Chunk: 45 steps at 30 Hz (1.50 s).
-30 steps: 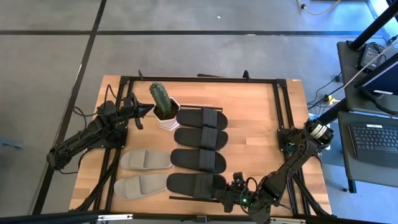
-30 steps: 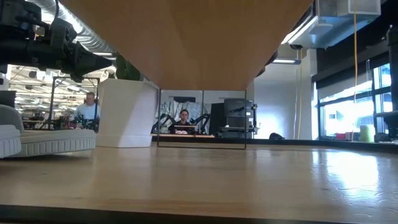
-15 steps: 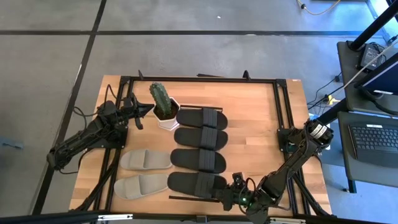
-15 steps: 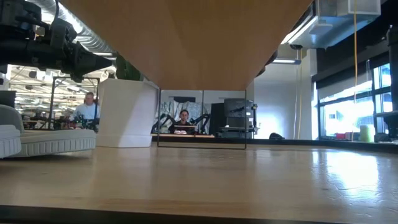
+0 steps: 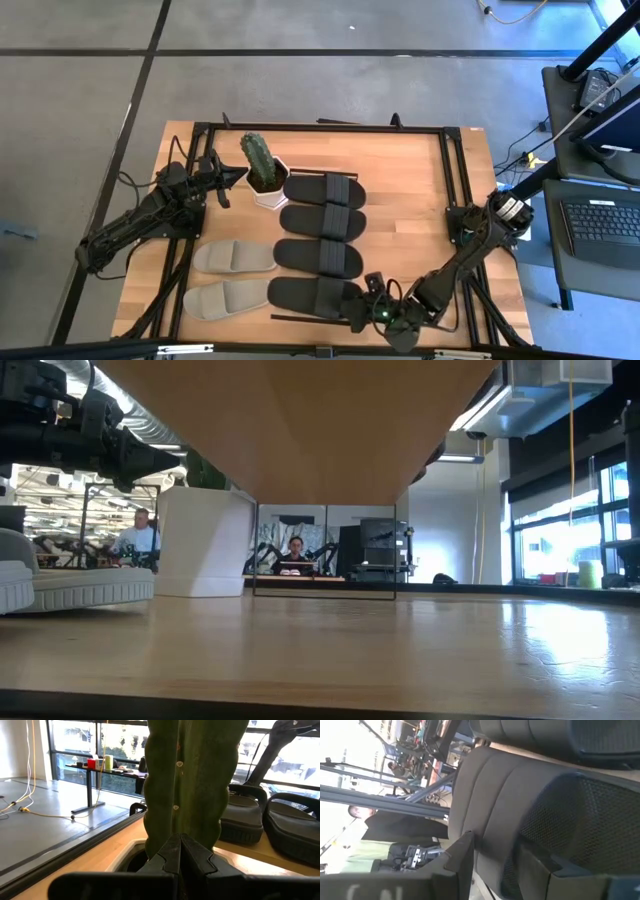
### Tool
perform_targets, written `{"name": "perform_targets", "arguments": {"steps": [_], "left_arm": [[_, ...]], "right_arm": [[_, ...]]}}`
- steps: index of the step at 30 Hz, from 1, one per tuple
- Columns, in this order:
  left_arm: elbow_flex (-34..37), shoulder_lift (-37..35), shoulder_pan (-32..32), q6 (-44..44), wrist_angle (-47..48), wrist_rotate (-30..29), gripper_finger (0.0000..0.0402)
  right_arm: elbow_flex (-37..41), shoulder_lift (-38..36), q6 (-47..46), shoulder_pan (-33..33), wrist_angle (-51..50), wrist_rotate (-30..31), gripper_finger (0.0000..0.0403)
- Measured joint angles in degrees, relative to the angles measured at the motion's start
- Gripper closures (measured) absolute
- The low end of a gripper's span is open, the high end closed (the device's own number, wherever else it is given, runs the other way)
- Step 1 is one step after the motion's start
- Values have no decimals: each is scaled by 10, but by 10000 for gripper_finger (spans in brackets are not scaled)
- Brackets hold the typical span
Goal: Pick and place slides into the shelf
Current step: Put the black slide on the shelf
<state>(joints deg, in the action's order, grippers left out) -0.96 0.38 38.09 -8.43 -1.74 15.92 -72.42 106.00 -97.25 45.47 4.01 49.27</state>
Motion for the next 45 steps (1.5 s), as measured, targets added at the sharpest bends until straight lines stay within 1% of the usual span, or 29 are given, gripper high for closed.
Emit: {"name": "perform_targets", "arguments": {"steps": [2, 10, 17, 19, 28, 37, 45], "left_arm": [[0, 0, 0, 0, 0, 0, 401], [0, 0, 0, 0, 0, 0, 401], [0, 0, 0, 0, 0, 0, 401], [0, 0, 0, 0, 0, 0, 401], [0, 0, 0, 0, 0, 0, 401], [0, 0, 0, 0, 0, 0, 401], [0, 0, 0, 0, 0, 0, 401]], "right_arm": [[0, 0, 0, -3, 1, -10, 275], [0, 0, 2, -3, 0, -10, 275], [0, -18, 61, -3, -4, -6, 275], [0, -22, 63, -3, -4, -6, 275], [0, -23, 21, -6, -42, -29, 275], [0, -24, 17, -15, -42, -61, 275], [-3, -27, 14, -15, -53, -65, 275]]}}
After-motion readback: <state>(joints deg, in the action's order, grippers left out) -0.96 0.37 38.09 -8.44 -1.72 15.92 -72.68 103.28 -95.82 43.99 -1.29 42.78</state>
